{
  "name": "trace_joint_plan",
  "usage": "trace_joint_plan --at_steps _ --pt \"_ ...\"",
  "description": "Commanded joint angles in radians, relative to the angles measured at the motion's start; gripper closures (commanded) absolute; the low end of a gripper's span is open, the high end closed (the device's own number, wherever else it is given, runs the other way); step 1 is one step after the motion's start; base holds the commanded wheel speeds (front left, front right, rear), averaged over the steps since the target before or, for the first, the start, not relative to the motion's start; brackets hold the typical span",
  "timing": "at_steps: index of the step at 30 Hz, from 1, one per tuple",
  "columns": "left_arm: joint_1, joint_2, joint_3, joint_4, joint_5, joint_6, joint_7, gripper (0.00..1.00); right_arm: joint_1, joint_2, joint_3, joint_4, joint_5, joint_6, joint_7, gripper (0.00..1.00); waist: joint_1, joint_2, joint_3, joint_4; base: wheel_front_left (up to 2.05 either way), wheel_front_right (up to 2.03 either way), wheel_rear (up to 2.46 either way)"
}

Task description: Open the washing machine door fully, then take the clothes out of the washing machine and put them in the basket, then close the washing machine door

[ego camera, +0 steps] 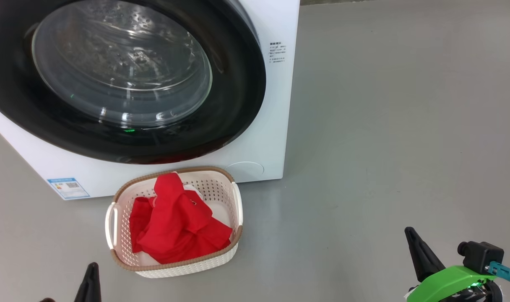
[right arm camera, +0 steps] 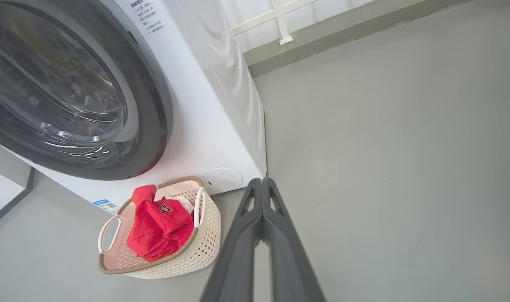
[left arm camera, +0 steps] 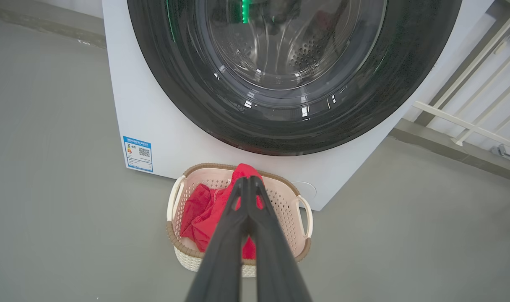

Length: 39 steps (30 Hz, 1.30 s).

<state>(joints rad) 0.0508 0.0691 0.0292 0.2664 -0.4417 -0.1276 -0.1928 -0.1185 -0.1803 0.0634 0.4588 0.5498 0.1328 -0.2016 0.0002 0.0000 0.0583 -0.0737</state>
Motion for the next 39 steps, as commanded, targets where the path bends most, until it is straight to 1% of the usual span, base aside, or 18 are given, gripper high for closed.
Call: trace_joint_plan --at_steps 1,39 --pt "-0.033 0.014 0.014 -0.019 -0.027 -0.001 0.007 1.0 -0.017 -0.006 -0.007 -0.03 0.023 0.0 0.007 1.0 -0.0002 0.0 -0.001 0.001 0.0 0.0 0.0" --pt "-0.078 0.002 0.04 -0.02 -0.432 -0.001 0.113 1.0 -0.007 0.042 -0.068 -0.095 0.391 -0.001 0.117 1.0 -0.0002 0.0 -0.02 0.027 0.0 0.0 0.0"
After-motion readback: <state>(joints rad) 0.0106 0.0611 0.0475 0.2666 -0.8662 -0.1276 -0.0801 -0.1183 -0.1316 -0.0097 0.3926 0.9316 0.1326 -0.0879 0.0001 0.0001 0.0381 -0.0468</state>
